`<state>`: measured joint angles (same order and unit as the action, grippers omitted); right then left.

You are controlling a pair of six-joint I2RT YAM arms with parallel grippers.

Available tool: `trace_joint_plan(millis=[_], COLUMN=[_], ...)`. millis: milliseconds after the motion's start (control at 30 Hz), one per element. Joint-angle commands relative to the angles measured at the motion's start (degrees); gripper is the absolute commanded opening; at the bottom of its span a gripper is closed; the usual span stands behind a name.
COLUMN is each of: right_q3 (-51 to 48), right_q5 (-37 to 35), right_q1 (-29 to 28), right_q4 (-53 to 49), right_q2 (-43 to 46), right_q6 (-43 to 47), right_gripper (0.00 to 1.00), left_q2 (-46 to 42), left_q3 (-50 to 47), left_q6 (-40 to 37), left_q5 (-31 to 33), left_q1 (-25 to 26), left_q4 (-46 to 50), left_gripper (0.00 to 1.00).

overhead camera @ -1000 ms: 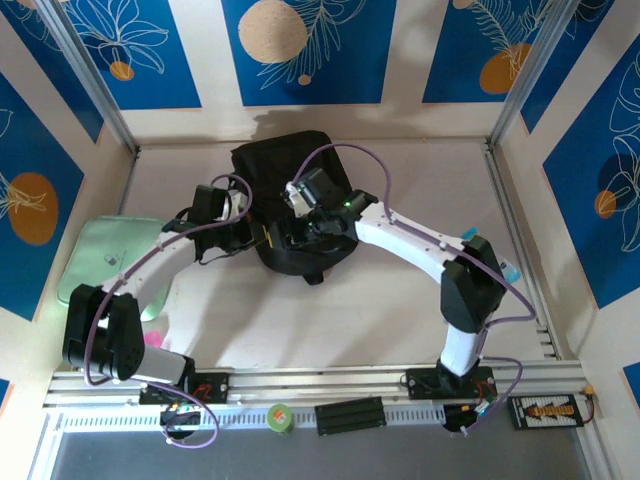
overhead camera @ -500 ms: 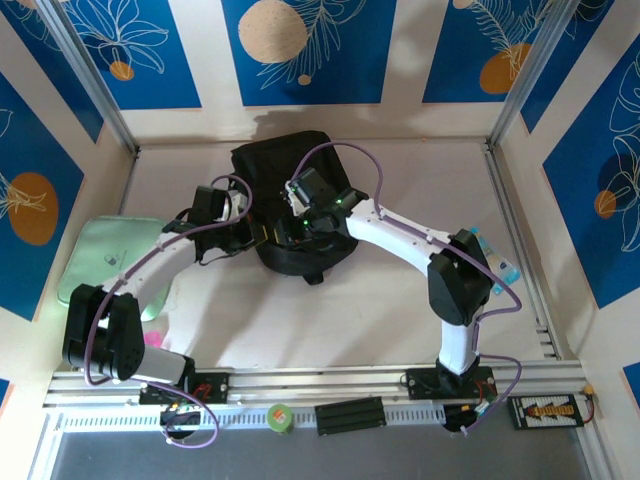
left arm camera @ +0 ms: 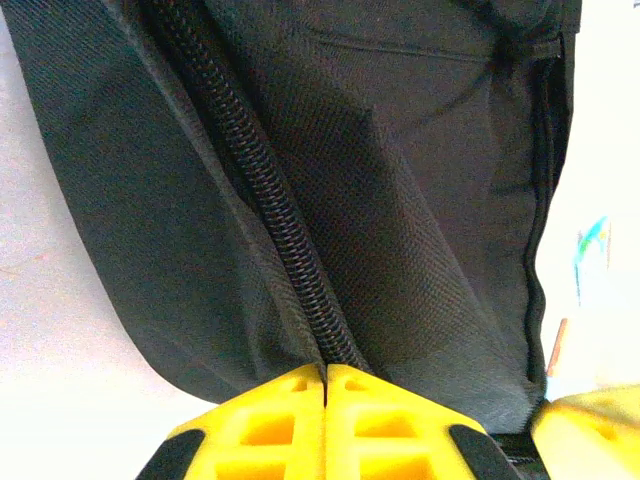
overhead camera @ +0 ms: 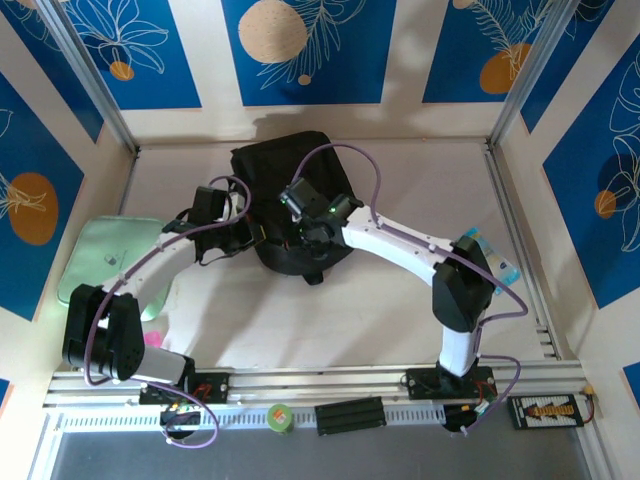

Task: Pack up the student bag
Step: Zip the student bag at the top-center of the table.

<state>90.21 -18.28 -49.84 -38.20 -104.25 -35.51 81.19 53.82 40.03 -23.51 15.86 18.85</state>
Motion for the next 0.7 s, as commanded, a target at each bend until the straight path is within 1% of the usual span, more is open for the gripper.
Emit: trace_joint_plan(millis=[0,167,267,433,500,567,667], right_q3=[-2.0,-5.6,-6.6,-4.9,-4.8,-4.9,-4.1], right_q5=[-8.8,-9.3,-11.1,-14.0,-12.4,-8.0,-2.8], right_q1=[-0.5,-1.0,-1.0,-0.7,-0.6,-0.5,-0.2], right_q4=[-8.2,-8.2,-8.9,-11.3,-9.5,-6.3,-5.7], right_q2=[3.9,6.2,6.5,6.4,6.4,6.0,3.8], right_q6=[-5.5,-8.3,-10.0,-11.6,-9.6,-6.8,-5.6], right_gripper=[0.00,0.00,0.00,0.00,0.00,0.00,0.00], left_q2=[0.0,0.2,0.3,0.0,-0.1,-0.8,-2.1], left_q3=[-0.6,-0.9,-0.8,-0.9,-1.1,-1.0,-0.5], left_q6=[1.2,2.2,2.3,2.2,2.1,1.7,0.4], left_q5=[5.5,6.6,6.8,7.6,6.7,6.3,8.9], left_q1=[-0.8,-0.8,-0.8,-0.8,-0.8,-0.8,-0.8], left_q4=[1.2,1.1,1.2,2.1,1.9,2.4,5.4], left_gripper=[0.00,0.00,0.00,0.00,0.00,0.00,0.00])
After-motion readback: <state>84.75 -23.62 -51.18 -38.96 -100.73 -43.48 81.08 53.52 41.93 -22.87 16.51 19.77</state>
